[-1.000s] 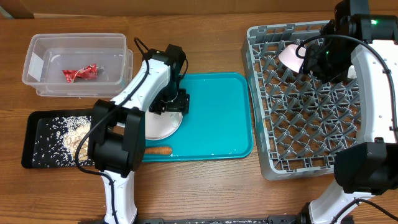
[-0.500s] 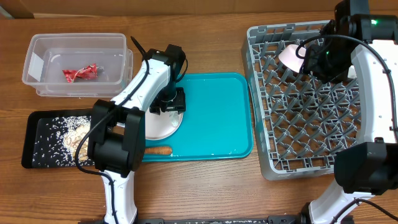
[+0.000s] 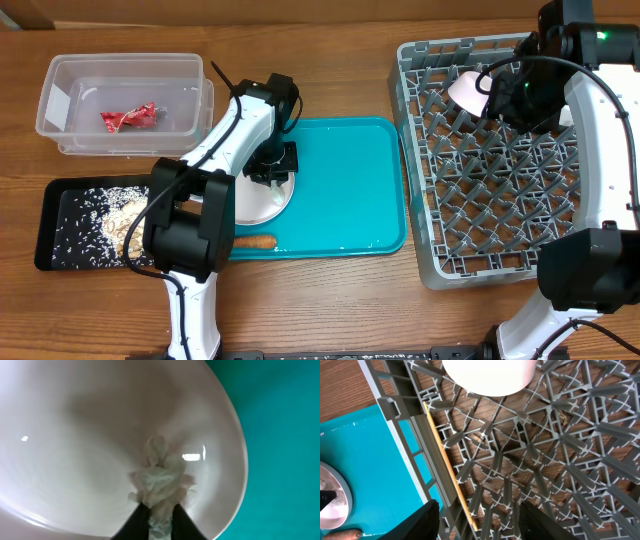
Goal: Sort waste into correct bins and load items into the dishwasher
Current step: 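Carry the tissue to the clear bin and drop it, then move the right gripper to the pink plate rim and grasp it, then lift the pink plate and stand it upright in the rack's left side, then lower the left gripper onto the carrot and grasp it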
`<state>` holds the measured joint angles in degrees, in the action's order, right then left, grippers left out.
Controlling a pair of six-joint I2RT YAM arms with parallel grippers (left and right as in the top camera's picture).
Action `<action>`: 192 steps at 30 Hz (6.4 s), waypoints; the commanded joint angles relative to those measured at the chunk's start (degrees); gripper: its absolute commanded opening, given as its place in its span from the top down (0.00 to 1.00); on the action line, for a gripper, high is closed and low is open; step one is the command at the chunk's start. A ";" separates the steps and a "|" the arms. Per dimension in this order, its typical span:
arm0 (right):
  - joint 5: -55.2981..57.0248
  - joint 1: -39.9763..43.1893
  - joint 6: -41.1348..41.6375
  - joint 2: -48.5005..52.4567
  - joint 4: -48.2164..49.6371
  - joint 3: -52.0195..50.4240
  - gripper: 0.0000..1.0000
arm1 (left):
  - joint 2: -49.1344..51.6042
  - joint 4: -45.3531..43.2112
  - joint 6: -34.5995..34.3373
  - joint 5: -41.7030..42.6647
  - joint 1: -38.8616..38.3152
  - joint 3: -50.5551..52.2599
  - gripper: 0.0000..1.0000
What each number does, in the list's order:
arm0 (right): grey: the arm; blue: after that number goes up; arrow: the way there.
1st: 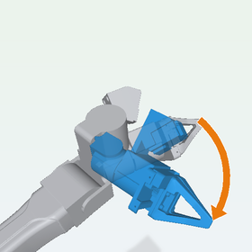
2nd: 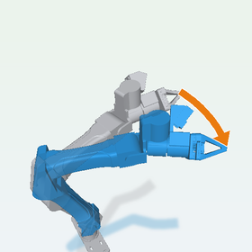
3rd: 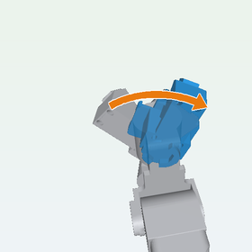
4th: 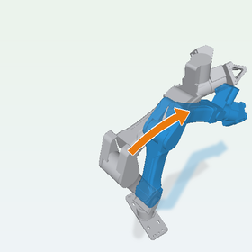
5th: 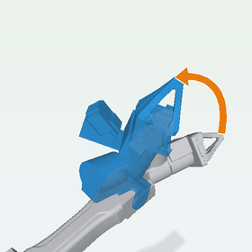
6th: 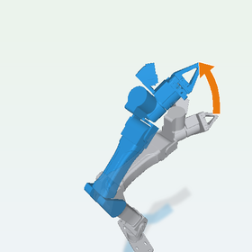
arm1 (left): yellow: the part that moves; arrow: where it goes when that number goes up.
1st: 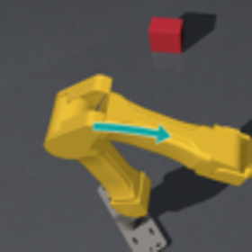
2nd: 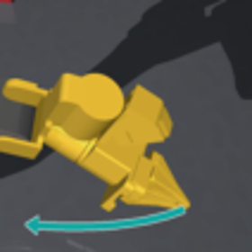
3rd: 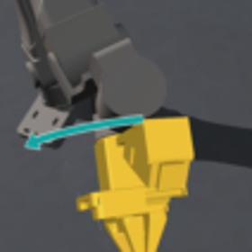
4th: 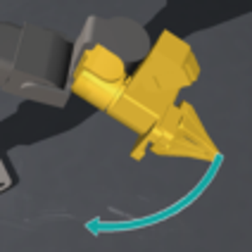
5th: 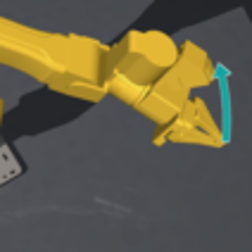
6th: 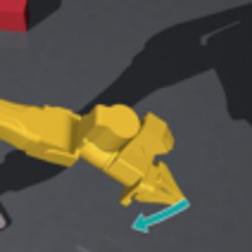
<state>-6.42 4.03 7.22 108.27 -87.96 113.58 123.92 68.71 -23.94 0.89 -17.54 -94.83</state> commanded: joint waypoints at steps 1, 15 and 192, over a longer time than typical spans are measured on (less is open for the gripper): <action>0.52 0.13 -0.46 -1.86 0.17 0.48 0.46 | 0.94 0.28 -0.33 1.07 0.22 -0.09 0.96; 0.55 0.13 -0.48 -1.86 0.17 0.48 0.47 | -11.06 2.78 -0.31 -9.01 9.29 -17.38 0.96; -1.18 6.64 4.68 -18.14 9.40 -11.98 0.00 | -23.30 -8.94 -31.56 15.28 6.21 29.81 0.00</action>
<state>-7.25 10.57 12.36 90.39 -78.98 101.58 100.92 60.84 -54.13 14.96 -11.16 -67.99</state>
